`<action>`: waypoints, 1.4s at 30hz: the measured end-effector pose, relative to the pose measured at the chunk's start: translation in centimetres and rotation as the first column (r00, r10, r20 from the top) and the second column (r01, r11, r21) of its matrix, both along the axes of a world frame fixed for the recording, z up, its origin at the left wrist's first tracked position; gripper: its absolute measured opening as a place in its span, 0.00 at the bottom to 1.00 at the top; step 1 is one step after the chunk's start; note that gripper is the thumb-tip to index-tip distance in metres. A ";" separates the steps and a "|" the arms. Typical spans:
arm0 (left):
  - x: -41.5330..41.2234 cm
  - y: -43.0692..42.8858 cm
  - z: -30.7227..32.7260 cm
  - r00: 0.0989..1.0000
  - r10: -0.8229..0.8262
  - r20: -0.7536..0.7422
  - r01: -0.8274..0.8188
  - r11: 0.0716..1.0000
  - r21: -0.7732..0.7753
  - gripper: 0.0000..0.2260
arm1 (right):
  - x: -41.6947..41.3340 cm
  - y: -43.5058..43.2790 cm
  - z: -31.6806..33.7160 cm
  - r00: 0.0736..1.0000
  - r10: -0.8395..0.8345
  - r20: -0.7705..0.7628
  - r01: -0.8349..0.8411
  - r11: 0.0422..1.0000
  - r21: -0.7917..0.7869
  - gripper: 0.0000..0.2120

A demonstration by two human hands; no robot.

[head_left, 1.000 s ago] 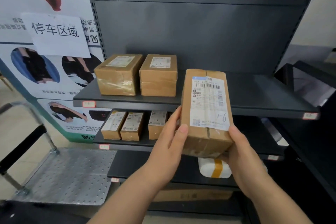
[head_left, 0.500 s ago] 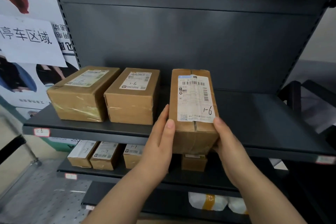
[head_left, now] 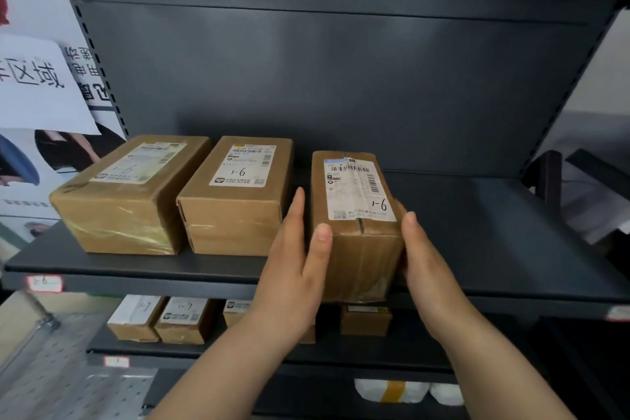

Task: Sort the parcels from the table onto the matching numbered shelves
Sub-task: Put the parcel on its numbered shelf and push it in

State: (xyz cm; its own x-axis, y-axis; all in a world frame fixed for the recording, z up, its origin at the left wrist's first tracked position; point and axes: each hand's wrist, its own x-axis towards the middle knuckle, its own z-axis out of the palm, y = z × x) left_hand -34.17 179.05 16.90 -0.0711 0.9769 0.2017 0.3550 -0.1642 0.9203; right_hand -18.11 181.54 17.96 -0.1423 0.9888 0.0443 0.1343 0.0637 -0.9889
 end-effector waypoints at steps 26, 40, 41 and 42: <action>-1.8 7.1 1.8 0.325 0.269 -0.907 0.156 0.930 0.332 0.29 | 0.5 7.2 -0.3 0.447 -0.388 0.806 -0.398 0.720 0.568 0.35; -0.6 8.2 2.8 0.289 0.330 -0.899 0.136 0.915 0.379 0.31 | 1.1 8.1 0.6 0.431 -0.401 0.808 -0.384 0.729 0.566 0.38; -0.5 8.2 2.9 0.307 0.333 -0.892 0.158 0.906 0.393 0.31 | 1.3 7.5 0.8 0.430 -0.414 0.803 -0.374 0.727 0.575 0.38; -0.3 8.1 2.9 0.322 0.334 -0.886 0.177 0.898 0.403 0.31 | 1.4 6.9 1.0 0.427 -0.426 0.798 -0.363 0.727 0.582 0.38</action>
State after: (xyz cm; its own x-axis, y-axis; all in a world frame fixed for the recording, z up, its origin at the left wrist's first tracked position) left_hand -34.51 187.18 19.80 0.3378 0.7956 0.5028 0.9411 -0.2926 -0.1693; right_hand -16.69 188.41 18.96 -0.4566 0.7558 0.4693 0.8532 0.5214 -0.0096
